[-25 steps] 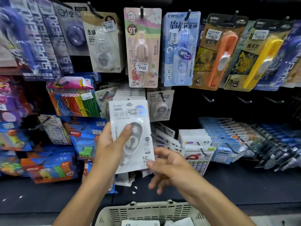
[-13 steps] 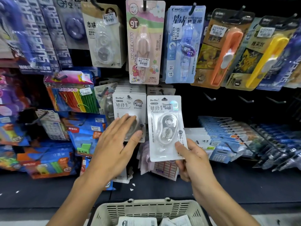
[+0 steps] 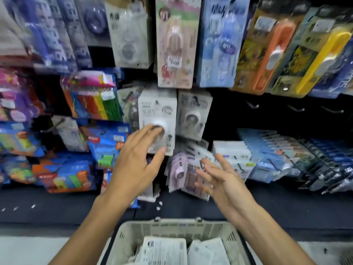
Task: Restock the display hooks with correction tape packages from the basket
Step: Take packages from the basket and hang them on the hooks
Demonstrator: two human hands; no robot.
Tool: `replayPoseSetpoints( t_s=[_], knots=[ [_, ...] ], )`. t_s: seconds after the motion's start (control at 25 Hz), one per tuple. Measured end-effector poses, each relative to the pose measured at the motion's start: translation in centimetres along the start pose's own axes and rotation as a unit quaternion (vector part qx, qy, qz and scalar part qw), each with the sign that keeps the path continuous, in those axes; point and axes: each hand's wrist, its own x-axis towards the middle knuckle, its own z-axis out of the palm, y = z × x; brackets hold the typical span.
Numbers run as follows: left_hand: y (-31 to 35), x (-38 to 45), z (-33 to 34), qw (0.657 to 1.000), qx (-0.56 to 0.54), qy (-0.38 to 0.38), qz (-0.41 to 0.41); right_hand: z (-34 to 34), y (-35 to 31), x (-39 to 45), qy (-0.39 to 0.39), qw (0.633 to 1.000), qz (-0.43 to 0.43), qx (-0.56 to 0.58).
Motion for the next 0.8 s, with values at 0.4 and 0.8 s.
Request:
replayPoseSetpoints(
  t_s=[0.4, 0.8],
  knots=[
    [-7.0, -12.5, 3.6, 0.709, 0.223, -0.66, -0.113, -8.7, 22.0, -0.5, -0.184, 0.713, 0.282, -0.615],
    [-10.7, -14.3, 4.7, 0.737, 0.186, -0.636, -0.132, -12.8, 28.9, 3.5, 0.001, 0.741, 0.301, -0.6]
  ],
)
